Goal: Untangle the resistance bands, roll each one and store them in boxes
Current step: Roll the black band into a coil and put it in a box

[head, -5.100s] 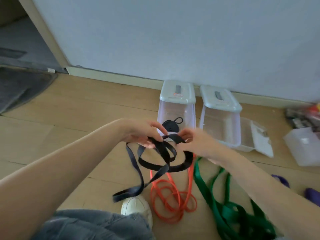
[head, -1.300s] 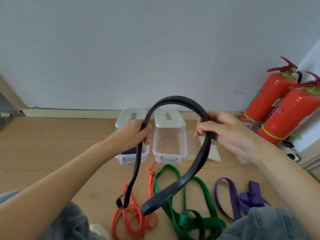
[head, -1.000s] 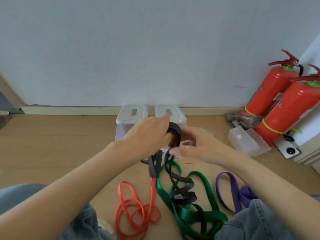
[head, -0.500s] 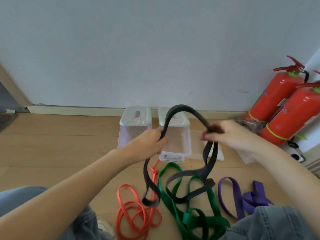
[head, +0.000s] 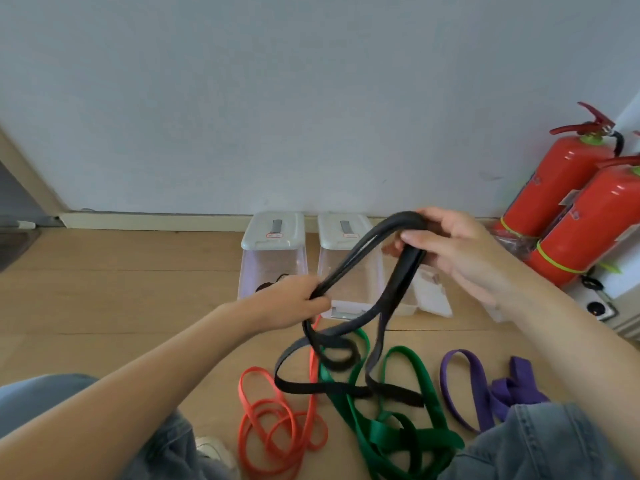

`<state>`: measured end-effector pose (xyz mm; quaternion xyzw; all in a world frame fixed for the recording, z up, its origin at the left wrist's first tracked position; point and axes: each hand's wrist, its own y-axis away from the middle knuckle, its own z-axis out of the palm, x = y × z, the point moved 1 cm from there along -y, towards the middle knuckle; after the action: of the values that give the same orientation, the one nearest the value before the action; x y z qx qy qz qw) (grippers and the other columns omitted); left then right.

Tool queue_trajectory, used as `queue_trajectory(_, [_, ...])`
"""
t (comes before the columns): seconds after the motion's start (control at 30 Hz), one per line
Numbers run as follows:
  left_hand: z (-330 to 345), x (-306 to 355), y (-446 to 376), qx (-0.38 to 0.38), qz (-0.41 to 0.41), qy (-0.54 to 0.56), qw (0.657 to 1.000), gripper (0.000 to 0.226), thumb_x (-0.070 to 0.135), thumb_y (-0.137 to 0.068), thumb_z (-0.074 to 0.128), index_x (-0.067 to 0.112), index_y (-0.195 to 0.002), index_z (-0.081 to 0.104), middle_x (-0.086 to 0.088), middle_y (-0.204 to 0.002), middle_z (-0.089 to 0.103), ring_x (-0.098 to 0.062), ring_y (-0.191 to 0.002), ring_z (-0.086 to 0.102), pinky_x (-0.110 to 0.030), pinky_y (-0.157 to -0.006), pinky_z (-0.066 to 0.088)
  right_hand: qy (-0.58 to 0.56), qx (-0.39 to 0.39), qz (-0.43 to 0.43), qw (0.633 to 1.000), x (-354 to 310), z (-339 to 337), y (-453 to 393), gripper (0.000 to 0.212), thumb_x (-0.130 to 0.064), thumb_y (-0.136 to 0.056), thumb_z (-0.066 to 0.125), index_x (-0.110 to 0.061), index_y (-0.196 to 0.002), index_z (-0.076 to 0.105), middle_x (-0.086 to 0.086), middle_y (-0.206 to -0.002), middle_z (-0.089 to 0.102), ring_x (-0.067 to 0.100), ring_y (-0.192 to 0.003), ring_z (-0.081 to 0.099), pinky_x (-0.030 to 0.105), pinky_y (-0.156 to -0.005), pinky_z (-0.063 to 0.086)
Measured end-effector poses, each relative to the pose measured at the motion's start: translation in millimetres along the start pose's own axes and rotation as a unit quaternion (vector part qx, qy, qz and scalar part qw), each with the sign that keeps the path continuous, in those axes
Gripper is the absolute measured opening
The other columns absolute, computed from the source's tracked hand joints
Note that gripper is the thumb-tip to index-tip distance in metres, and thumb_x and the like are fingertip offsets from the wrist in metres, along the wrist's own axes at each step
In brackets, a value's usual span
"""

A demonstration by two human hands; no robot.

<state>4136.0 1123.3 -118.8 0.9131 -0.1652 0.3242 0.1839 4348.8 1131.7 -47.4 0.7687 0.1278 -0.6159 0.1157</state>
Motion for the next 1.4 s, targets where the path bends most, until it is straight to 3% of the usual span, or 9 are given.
queue_trajectory(0.13, [-14,5,4,0.039,0.028,0.062,0.997,0.025,0.018,-0.095,0.043,0.016,-0.07,0.046,0.006,-0.06,0.057,-0.013,-0.064,0.062,-0.028,-0.071,0.052,0.357,-0.112,0.082,0.924,20,-7,0,0.008,-0.017,-0.086,0.063,-0.022,-0.092,0.061,-0.001,-0.091,0.069,0.016,-0.092,0.065,0.023,-0.077,0.048])
queue_trajectory(0.2, [-19,16,6,0.044,0.067,0.068,0.994,0.023,0.015,-0.093,0.043,0.019,-0.071,0.047,0.008,-0.052,0.057,-0.005,-0.057,0.064,-0.016,-0.063,0.049,0.42,-0.199,0.144,0.874,31,1,5,0.032,-0.025,-0.082,0.069,-0.023,-0.111,0.057,-0.006,-0.113,0.061,0.013,-0.11,0.057,0.026,-0.092,0.046])
queue_trajectory(0.3, [-10,30,3,0.01,0.084,-0.024,0.996,0.022,0.014,-0.089,0.046,0.026,-0.071,0.044,0.008,-0.054,0.055,0.002,-0.047,0.057,-0.02,-0.061,0.049,0.24,-0.207,0.109,0.942,28,27,8,0.064,-0.031,-0.073,0.077,-0.027,-0.128,0.044,-0.015,-0.128,0.053,0.001,-0.119,0.05,0.022,-0.103,0.039])
queue_trajectory(0.47, [-6,24,-1,0.026,0.056,0.004,0.998,0.021,0.023,-0.094,0.047,0.025,-0.073,0.045,0.007,-0.056,0.055,0.002,-0.045,0.055,-0.012,-0.053,0.045,0.214,-0.079,0.008,0.974,17,33,1,0.028,-0.006,-0.081,0.066,-0.02,-0.101,0.051,0.0,-0.095,0.069,0.012,-0.089,0.066,0.033,-0.087,0.053])
queue_trajectory(0.63, [-5,2,4,0.003,-0.01,0.0,1.0,0.017,0.024,-0.094,0.046,0.022,-0.077,0.045,0.003,-0.069,0.056,-0.013,-0.057,0.054,-0.021,-0.054,0.046,0.087,0.035,-0.007,0.996,10,-5,-3,0.026,0.004,-0.083,0.06,-0.02,-0.086,0.05,0.004,-0.086,0.072,0.013,-0.079,0.07,0.019,-0.064,0.047])
queue_trajectory(0.8, [-20,9,9,0.036,0.001,-0.005,0.999,0.022,0.026,-0.095,0.043,0.011,-0.083,0.054,0.003,-0.061,0.048,-0.006,-0.044,0.044,-0.016,-0.043,0.041,0.444,-0.11,0.061,0.887,34,-6,-1,0.033,-0.009,-0.078,0.069,-0.032,-0.08,0.045,-0.008,-0.089,0.062,0.011,-0.085,0.062,0.019,-0.069,0.047])
queue_trajectory(0.97, [-13,36,8,0.033,0.067,-0.085,0.994,0.019,0.023,-0.093,0.043,0.016,-0.077,0.05,0.006,-0.06,0.049,0.0,-0.038,0.045,-0.009,-0.038,0.035,0.272,-0.153,0.049,0.949,34,27,2,0.042,-0.033,-0.069,0.079,-0.028,-0.096,0.047,-0.014,-0.109,0.057,0.003,-0.108,0.054,0.021,-0.094,0.042])
queue_trajectory(1.17, [-16,39,9,-0.011,0.072,-0.016,0.997,0.018,0.029,-0.095,0.046,0.027,-0.077,0.046,0.009,-0.058,0.055,0.002,-0.046,0.056,-0.011,-0.048,0.044,0.152,-0.134,-0.008,0.979,16,33,4,0.031,0.001,-0.086,0.059,-0.019,-0.101,0.041,0.006,-0.088,0.064,0.01,-0.069,0.063,0.023,-0.067,0.052])
queue_trajectory(1.4, [-24,40,11,-0.06,0.045,-0.014,0.997,0.014,0.023,-0.095,0.045,0.019,-0.082,0.049,0.006,-0.058,0.049,0.0,-0.04,0.047,-0.012,-0.046,0.04,0.158,-0.177,-0.025,0.971,13,18,3,0.036,0.006,-0.087,0.055,-0.026,-0.102,0.063,-0.006,-0.091,0.069,-0.007,-0.07,0.059,0.017,-0.067,0.048])
